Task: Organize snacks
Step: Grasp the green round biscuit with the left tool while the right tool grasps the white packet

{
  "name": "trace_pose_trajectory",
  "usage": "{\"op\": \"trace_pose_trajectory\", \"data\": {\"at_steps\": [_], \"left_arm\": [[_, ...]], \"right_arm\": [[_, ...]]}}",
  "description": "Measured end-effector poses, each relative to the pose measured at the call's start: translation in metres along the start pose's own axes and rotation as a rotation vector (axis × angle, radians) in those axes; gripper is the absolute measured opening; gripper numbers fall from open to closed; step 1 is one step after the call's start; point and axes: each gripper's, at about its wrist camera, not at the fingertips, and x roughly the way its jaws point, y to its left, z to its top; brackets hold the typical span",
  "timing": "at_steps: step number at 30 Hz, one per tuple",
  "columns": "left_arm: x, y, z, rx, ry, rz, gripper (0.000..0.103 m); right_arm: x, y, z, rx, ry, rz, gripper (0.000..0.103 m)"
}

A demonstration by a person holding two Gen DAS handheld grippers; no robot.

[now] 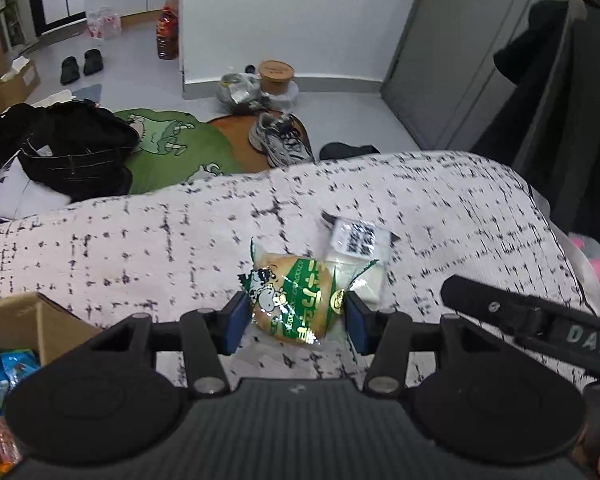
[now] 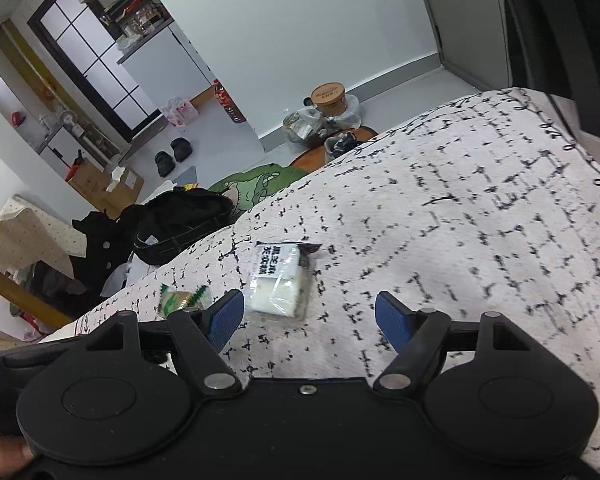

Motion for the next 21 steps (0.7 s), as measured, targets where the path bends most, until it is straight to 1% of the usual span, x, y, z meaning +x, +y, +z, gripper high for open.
{"op": "trace_pose_trajectory", "data": {"at_steps": [7, 11, 14, 16, 19, 21], "left_arm": [[-0.006, 0.022, 0.016, -0.072, -0.042, 0.018, 0.050], [-0.010, 0.032, 0.021, -0.115, -0.069, 0.043, 0.050], [-0.012, 0.041, 0.022, -0.161, -0.075, 0.052, 0.050], [-0.013, 0.044, 0.022, -0.171, -0.084, 0.060, 0.050], [-0.009, 0.048, 0.021, -0.188, -0.079, 0.072, 0.050], [-0.007, 0.049, 0.020, -0.198, -0.073, 0.074, 0.050]], "right_arm": [[0.029, 0.017, 0.009, -0.002, 0.014, 0.016, 0.072], [0.047, 0.026, 0.012, 0.002, 0.021, 0.003, 0.072], [0.055, 0.034, 0.011, -0.022, 0.019, -0.021, 0.072], [0.060, 0.038, 0.009, -0.032, 0.026, -0.020, 0.072], [0.068, 0.040, 0.007, -0.050, 0.045, -0.031, 0.072], [0.076, 0.042, 0.005, -0.063, 0.065, -0.054, 0.072]]}}
